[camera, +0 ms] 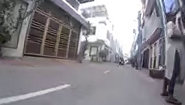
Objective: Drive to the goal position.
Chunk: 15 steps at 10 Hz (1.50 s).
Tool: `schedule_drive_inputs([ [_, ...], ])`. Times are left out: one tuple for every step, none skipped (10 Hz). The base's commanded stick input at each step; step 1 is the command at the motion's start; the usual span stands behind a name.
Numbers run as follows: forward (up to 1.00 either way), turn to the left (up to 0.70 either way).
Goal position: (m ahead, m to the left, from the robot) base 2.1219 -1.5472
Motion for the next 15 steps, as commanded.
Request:
schedule_drive_inputs([
  [0.7, -0.35],
  [0.7, -0.35],
  [0.7, -0.35],
  [0.7, -0.35],
  [0.7, 0.0],
  [0.7, 0.0],
  [0.7, 0.0],
  [0.7, 0.0],
  [0.7, -0.02],
  [0.7, -0.24],
  [0.7, -0.35],
  [0.7, -0.35],
  [0.7, -0.35],
  [0.7, -0.35],
  [0.7, -0.35],
])
